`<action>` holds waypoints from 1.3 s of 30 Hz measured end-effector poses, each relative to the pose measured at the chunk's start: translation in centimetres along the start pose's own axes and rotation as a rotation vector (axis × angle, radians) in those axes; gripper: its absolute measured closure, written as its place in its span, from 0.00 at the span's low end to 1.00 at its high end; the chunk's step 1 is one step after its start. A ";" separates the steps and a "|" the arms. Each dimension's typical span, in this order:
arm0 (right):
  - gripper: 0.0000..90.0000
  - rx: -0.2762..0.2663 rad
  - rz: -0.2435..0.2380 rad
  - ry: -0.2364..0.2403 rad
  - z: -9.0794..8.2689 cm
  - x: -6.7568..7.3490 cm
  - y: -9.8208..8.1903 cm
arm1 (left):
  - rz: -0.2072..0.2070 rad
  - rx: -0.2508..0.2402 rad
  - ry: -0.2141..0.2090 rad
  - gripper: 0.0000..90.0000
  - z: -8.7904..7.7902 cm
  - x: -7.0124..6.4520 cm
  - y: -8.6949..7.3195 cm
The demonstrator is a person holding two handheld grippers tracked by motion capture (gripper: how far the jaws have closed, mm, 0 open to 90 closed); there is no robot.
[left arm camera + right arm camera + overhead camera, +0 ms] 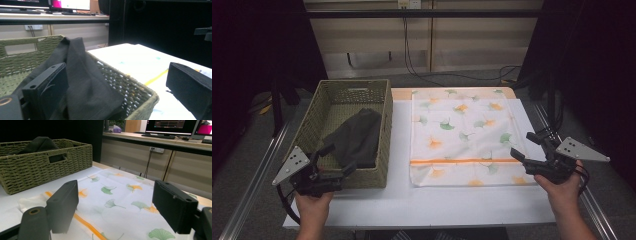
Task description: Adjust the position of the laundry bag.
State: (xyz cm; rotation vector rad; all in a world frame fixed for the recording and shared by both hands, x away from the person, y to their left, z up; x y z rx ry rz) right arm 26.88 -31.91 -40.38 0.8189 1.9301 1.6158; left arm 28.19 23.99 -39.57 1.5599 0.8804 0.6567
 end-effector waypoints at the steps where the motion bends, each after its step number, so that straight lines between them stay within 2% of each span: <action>1: 0.23 -0.002 0.002 -0.009 0.0 0.0 0.0 | 0.003 0.005 0.001 0.05 0.1 -0.2 0.0; 3: 0.23 -0.002 0.000 -0.009 -0.1 -0.1 0.1 | 0.002 0.005 -0.021 0.05 0.4 -0.7 0.2; 5: 0.23 -0.004 0.000 -0.014 -0.4 -0.1 0.2 | 0.030 0.016 -0.056 0.05 1.0 -1.6 0.5; 7: 0.23 -0.003 -0.002 -0.018 -0.5 -0.1 0.2 | 0.025 0.016 -0.061 0.04 1.3 -2.1 0.7; 8: 0.24 0.001 -0.003 -0.021 -0.8 -0.1 0.2 | 0.044 0.025 -0.094 0.05 1.8 -2.8 1.1; 9: 0.23 -0.003 -0.002 -0.026 -1.0 -0.2 0.2 | 0.030 0.021 -0.103 0.05 2.2 -3.3 1.3; 11: 0.24 -0.007 0.010 -0.028 -1.3 -0.3 0.2 | 0.030 0.024 -0.118 0.05 2.6 -3.8 1.6; 12: 0.24 -0.007 0.010 -0.028 -1.3 -0.3 0.2 | 0.048 0.030 -0.132 0.05 2.9 -4.1 1.8; 14: 0.24 0.008 0.001 -0.035 -1.7 -0.5 0.3 | 0.045 0.051 -0.191 0.05 4.1 -5.4 2.3; 16: 0.24 0.015 0.004 -0.038 -2.0 -0.7 0.4 | 0.044 0.060 -0.202 0.05 4.5 -5.9 2.5; 18: 0.24 0.024 0.012 -0.039 -2.2 -0.8 0.4 | 0.057 0.078 -0.253 0.05 5.6 -7.3 2.9; 19: 0.24 0.033 0.008 -0.034 -2.3 -0.9 0.4 | 0.057 0.078 -0.253 0.06 5.6 -7.3 2.9; 20: 0.24 0.046 0.015 -0.034 -2.4 -1.0 0.4 | 0.055 0.084 -0.296 0.06 6.2 -8.2 3.2; 22: 0.25 0.060 0.031 -0.019 -2.6 -1.2 0.3 | 0.039 0.093 -0.329 0.07 6.7 -9.0 3.3; 23: 0.26 0.065 0.033 -0.029 -2.6 -1.4 0.3 | 0.032 0.100 -0.344 0.08 7.0 -9.3 3.4; 24: 0.27 0.080 0.040 -0.030 -2.8 -1.5 0.2 | 0.032 0.100 -0.344 0.08 7.0 -9.3 3.4; 25: 0.27 0.083 0.040 -0.033 -2.8 -1.6 0.2 | 0.040 0.106 -0.371 0.08 7.6 -10.2 3.4; 26: 0.28 0.089 0.043 -0.035 -2.9 -1.7 0.2 | 0.040 0.106 -0.371 0.08 7.6 -10.2 3.4; 29: 0.29 0.102 0.047 -0.032 -3.3 -2.0 0.2 | 0.067 0.134 -0.393 0.08 8.9 -11.8 3.3; 30: 0.29 0.102 0.047 -0.032 -3.3 -2.0 0.2 | 0.067 0.134 -0.393 0.08 8.9 -11.8 3.3; 35: 0.30 0.102 0.050 -0.041 -4.0 -2.4 0.3 | 0.090 0.169 -0.411 0.08 10.6 -13.6 3.4; 39: 0.32 0.101 0.070 -0.054 -4.4 -2.7 0.1 | 0.146 0.181 -0.413 0.09 12.0 -14.9 3.4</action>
Point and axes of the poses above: each handheld gripper's, and its own axes: z roughly forward along the jaws, y roughly out of its top, x roughly to its left, the point moved 4 cm from there along z, roughly forward along the jaws, and after that the axes turned 10 degrees about y, right-handed, at the moved point
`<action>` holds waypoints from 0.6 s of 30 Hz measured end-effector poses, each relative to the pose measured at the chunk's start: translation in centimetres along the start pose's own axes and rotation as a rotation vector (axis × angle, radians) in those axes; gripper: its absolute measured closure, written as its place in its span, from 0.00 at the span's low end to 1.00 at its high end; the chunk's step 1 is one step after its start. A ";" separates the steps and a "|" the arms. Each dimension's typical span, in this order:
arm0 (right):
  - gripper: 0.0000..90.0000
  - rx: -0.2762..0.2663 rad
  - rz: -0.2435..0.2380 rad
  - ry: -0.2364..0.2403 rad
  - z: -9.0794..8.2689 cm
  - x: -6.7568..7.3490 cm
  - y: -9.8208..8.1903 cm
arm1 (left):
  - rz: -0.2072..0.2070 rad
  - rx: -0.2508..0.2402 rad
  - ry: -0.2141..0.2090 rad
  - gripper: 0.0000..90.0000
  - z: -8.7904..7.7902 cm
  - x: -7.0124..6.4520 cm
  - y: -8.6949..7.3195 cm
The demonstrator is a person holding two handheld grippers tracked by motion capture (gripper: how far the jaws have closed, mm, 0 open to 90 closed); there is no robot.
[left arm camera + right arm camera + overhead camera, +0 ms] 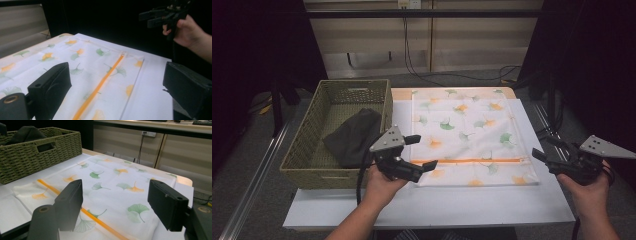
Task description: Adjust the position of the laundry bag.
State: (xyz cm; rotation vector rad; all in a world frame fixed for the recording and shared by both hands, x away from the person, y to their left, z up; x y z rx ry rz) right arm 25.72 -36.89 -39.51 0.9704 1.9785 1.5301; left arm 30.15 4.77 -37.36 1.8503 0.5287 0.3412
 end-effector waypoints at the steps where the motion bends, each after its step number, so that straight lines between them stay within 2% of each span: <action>1: 0.32 -0.006 0.006 0.000 -0.2 -0.1 -0.1 | -0.006 0.002 -0.016 0.09 0.4 -0.1 0.1; 2: 0.32 -0.025 0.020 0.005 -0.4 -0.4 -0.4 | -0.024 -0.001 -0.032 0.09 1.0 -0.1 0.2; 4: 0.32 -0.035 0.026 0.009 -0.5 -0.5 -0.4 | -0.028 0.008 -0.034 0.09 1.7 -0.2 0.1; 8: 0.34 -0.008 0.010 -0.014 -0.9 -0.8 -0.9 | -0.053 0.006 -0.040 0.09 3.5 -0.3 -0.4; 13: 0.36 0.001 0.008 -0.011 -1.0 -0.8 -1.0 | -0.089 0.023 -0.053 0.10 5.1 -0.1 -1.3; 14: 0.41 0.006 0.018 0.005 -0.9 -0.8 -1.1 | -0.085 0.043 -0.050 0.10 5.5 0.0 -1.8; 16: 0.45 0.013 0.021 0.004 -0.9 -0.8 -1.2 | -0.081 0.051 -0.050 0.10 5.8 0.0 -2.1; 17: 0.46 0.020 0.014 0.001 -0.8 -0.9 -1.3 | -0.058 0.091 -0.039 0.10 6.3 0.1 -2.6; 18: 0.48 0.028 0.025 0.001 -0.8 -0.9 -1.4 | -0.049 0.107 -0.032 0.10 6.4 0.1 -2.7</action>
Point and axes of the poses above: each handheld gripper's, and its own axes: z roughly forward along the jaws, y roughly out of its top, x roughly to its left, the point moved 4 cm from there along z, roughly forward along the jaws, and after that the axes turned 10 degrees about y, right-handed, at the moved point
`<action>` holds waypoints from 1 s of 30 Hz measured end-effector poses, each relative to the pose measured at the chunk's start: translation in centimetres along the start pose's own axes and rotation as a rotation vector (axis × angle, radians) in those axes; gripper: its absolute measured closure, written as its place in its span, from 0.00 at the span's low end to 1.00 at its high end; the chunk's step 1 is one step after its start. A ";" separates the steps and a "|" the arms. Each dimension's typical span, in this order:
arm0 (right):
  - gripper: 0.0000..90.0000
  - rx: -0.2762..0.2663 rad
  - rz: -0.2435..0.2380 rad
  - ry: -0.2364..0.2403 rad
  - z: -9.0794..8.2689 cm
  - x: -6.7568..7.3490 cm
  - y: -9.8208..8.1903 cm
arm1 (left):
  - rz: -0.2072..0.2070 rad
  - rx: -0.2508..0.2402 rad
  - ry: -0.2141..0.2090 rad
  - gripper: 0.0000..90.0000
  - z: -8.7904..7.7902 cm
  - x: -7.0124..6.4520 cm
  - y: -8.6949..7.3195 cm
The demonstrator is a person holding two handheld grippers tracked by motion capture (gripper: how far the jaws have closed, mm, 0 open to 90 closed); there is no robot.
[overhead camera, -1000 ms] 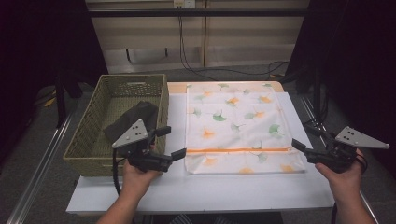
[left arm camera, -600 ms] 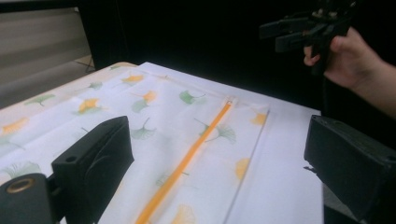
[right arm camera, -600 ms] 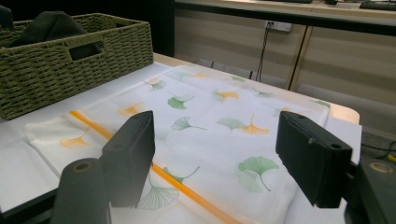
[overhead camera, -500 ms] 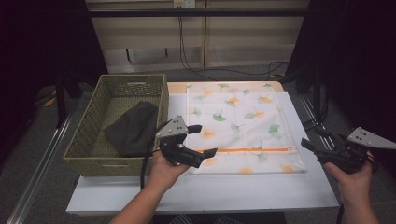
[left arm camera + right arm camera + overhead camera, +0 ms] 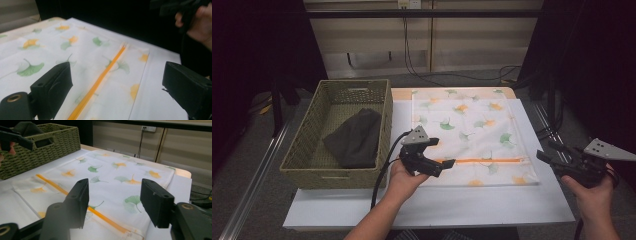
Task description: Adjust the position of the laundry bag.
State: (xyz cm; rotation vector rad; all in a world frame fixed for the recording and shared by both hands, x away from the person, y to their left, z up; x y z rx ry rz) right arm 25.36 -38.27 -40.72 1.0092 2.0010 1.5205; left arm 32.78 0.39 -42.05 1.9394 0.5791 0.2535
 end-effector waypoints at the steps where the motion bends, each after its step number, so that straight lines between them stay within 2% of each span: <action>1: 0.48 0.000 0.000 0.000 0.0 0.0 0.0 | 0.000 0.000 0.000 0.10 0.0 0.0 0.0; 2: 0.56 0.011 0.016 0.001 0.1 -0.1 -0.2 | -0.004 -0.002 -0.010 0.10 0.1 0.1 -0.1; 3: 0.60 0.029 0.026 -0.005 0.1 -0.1 -0.4 | -0.008 0.009 -0.008 0.10 0.2 0.1 -0.2; 4: 0.64 0.069 0.039 -0.018 0.1 -0.3 -0.6 | -0.027 -0.002 -0.021 0.10 0.4 0.0 -0.4; 6: 0.67 0.119 0.073 -0.005 0.3 -0.5 -1.0 | -0.015 0.005 -0.021 0.10 0.5 0.1 -0.5; 7: 0.67 0.146 0.085 0.001 0.4 -0.6 -1.3 | -0.017 0.015 -0.016 0.10 0.5 0.0 -0.6; 8: 0.67 0.146 0.085 0.001 0.4 -0.6 -1.3 | -0.009 0.017 -0.015 0.10 0.5 0.0 -0.7; 10: 0.64 0.209 0.116 0.013 0.8 -0.8 -1.9 | -0.011 0.024 -0.014 0.10 0.5 0.1 -0.9; 11: 0.60 0.268 0.126 -0.025 1.3 -1.1 -2.6 | -0.017 0.030 -0.010 0.10 0.6 0.2 -1.0; 12: 0.59 0.295 0.134 -0.036 1.4 -1.2 -2.8 | -0.011 0.033 -0.006 0.10 0.6 0.2 -1.0; 14: 0.59 0.316 0.148 -0.047 1.8 -1.6 -3.2 | -0.025 0.026 -0.010 0.10 0.7 0.3 -1.2; 16: 0.57 0.351 0.168 -0.057 2.2 -2.0 -3.5 | -0.011 0.039 0.001 0.10 0.7 0.3 -1.3; 18: 0.58 0.379 0.178 -0.069 2.7 -2.5 -3.7 | -0.015 0.034 -0.005 0.10 0.8 0.3 -1.4; 20: 0.58 0.387 0.184 -0.074 2.9 -2.8 -3.8 | -0.010 0.039 -0.001 0.10 0.9 0.3 -1.5; 21: 0.59 0.396 0.214 -0.076 3.4 -3.2 -3.9 | -0.008 0.036 0.004 0.10 0.9 0.3 -1.6; 23: 0.59 0.400 0.222 -0.076 3.6 -3.4 -4.0 | -0.006 0.044 0.013 0.10 0.8 0.5 -1.8; 24: 0.60 0.406 0.227 -0.080 3.8 -3.6 -4.1 | -0.012 0.035 0.005 0.10 0.9 0.6 -1.8; 25: 0.62 0.406 0.235 -0.082 4.0 -3.7 -4.1 | -0.013 0.046 0.014 0.10 0.8 0.7 -1.9; 26: 0.63 0.414 0.272 -0.082 4.3 -3.9 -4.1 | -0.022 0.039 0.015 0.10 0.9 0.7 -2.0; 27: 0.63 0.414 0.272 -0.082 4.3 -3.9 -4.1 | -0.013 0.039 0.014 0.10 0.8 0.9 -2.1; 28: 0.64 0.415 0.274 -0.081 4.6 -4.1 -4.2 | -0.031 0.034 0.011 0.10 0.9 0.9 -2.2; 30: 0.65 0.442 0.300 -0.095 5.0 -4.5 -4.3 | -0.022 0.039 0.012 0.10 0.8 1.0 -2.4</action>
Point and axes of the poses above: each handheld gripper's, and its own axes: z roughly forward along the jaws, y roughly out of its top, x roughly to its left, the point moved 4 cm from there along z, roughly forward along the jaws, and after that the axes turned 10 degrees about y, right-handed, at the moved point
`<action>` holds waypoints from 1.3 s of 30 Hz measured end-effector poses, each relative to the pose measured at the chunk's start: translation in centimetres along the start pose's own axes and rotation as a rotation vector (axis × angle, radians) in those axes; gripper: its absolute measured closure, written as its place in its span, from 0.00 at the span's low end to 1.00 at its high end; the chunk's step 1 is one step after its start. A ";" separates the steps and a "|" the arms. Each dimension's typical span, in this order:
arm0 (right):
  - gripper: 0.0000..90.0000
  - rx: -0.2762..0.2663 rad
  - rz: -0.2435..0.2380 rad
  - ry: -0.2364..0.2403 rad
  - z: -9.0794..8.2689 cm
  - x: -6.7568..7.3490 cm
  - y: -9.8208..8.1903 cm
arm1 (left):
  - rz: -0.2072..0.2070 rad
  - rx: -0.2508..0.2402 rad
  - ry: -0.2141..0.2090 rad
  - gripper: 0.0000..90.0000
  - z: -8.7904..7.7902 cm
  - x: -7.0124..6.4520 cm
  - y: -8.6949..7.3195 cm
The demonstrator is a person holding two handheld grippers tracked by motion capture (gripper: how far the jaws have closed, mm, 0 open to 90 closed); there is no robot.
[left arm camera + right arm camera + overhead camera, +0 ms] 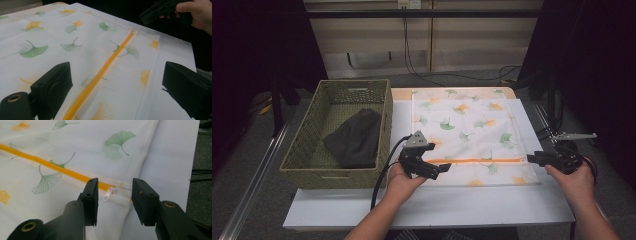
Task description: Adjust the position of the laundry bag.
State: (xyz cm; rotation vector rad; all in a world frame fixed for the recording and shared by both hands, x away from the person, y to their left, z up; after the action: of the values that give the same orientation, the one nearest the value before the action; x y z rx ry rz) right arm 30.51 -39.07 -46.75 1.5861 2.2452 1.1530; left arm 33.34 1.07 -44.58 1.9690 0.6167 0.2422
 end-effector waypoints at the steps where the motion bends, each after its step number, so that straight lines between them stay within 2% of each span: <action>1: 0.65 0.000 0.000 0.000 0.0 0.0 0.0 | 0.002 0.007 0.005 0.10 0.0 0.0 -0.1; 6: 0.66 0.023 0.029 -0.013 0.8 -0.6 0.1 | 0.023 0.034 0.000 0.10 -0.1 -0.3 -0.5; 7: 0.66 0.026 0.026 -0.012 0.9 -0.8 0.0 | 0.042 0.057 0.002 0.10 -0.1 -0.5 -0.6; 9: 0.65 0.030 0.025 -0.001 1.1 -0.8 0.0 | 0.063 0.071 -0.021 0.10 0.0 -0.8 -0.9; 12: 0.64 0.024 0.020 0.005 1.1 -0.7 0.0 | 0.080 0.125 -0.070 0.09 0.5 -1.3 -1.5; 15: 0.63 0.017 0.031 0.020 1.1 -0.4 0.1 | 0.097 0.174 -0.101 0.09 1.3 -1.7 -2.2; 16: 0.63 0.019 0.016 0.027 1.0 -0.4 0.1 | 0.107 0.183 -0.104 0.09 1.5 -1.7 -2.3; 20: 0.62 0.008 0.014 0.043 0.9 -0.1 0.3 | 0.169 0.274 -0.111 0.10 2.5 -2.1 -3.4; 21: 0.62 0.009 0.013 0.042 0.9 -0.1 0.3 | 0.164 0.285 -0.115 0.10 2.8 -2.2 -3.6; 22: 0.62 0.008 0.020 0.041 0.9 -0.1 0.3 | 0.179 0.315 -0.119 0.11 3.0 -2.2 -3.9; 23: 0.62 0.001 0.009 0.041 1.0 -0.2 0.4 | 0.182 0.341 -0.111 0.11 3.3 -2.1 -4.1; 25: 0.62 0.005 0.021 0.044 0.9 -0.1 0.4 | 0.183 0.368 -0.106 0.12 3.6 -2.1 -4.4; 27: 0.62 0.003 0.020 0.049 0.9 -0.1 0.4 | 0.195 0.377 -0.082 0.13 3.9 -2.2 -4.7; 28: 0.62 0.003 0.020 0.049 0.9 -0.1 0.4 | 0.208 0.399 -0.081 0.13 3.9 -2.2 -4.7; 30: 0.61 0.005 0.023 0.061 0.9 0.0 0.3 | 0.226 0.405 -0.062 0.17 4.1 -2.3 -4.9; 31: 0.61 0.002 0.019 0.071 1.0 0.0 0.3 | 0.249 0.410 -0.048 0.18 4.1 -2.3 -4.9; 32: 0.61 -0.005 0.012 0.086 0.9 0.1 0.4 | 0.259 0.411 -0.037 0.25 4.1 -2.2 -4.9; 33: 0.61 -0.012 0.013 0.093 0.8 0.1 0.4 | 0.249 0.413 -0.030 0.30 4.1 -2.2 -4.8; 34: 0.61 -0.012 0.028 0.098 0.7 0.3 0.4 | 0.250 0.406 -0.026 0.35 4.1 -2.0 -4.8; 35: 0.61 -0.012 0.028 0.098 0.7 0.3 0.4 | 0.244 0.403 -0.016 0.35 4.0 -1.8 -4.7; 36: 0.61 -0.018 0.017 0.101 0.6 0.2 0.5 | 0.239 0.386 -0.007 0.43 4.0 -1.7 -4.7; 37: 0.61 -0.018 0.017 0.101 0.6 0.2 0.5 | 0.247 0.393 -0.001 0.43 4.0 -1.6 -4.7; 39: 0.61 -0.021 0.013 0.101 0.5 0.1 0.6 | 0.254 0.401 0.016 0.57 3.9 -1.4 -4.6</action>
State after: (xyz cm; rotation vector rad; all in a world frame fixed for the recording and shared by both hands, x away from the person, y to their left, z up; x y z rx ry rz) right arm 31.15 -38.69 -46.70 1.5701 2.2797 1.2827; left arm 32.34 -1.05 -50.29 2.4381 0.4475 0.3082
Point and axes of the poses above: each handheld gripper's, and its own axes: z roughly forward along the jaws, y roughly out of its top, x roughly to its left, the point moved 4 cm from there along z, roughly forward along the jaws, and after that the axes turned 10 degrees about y, right-handed, at the moved point
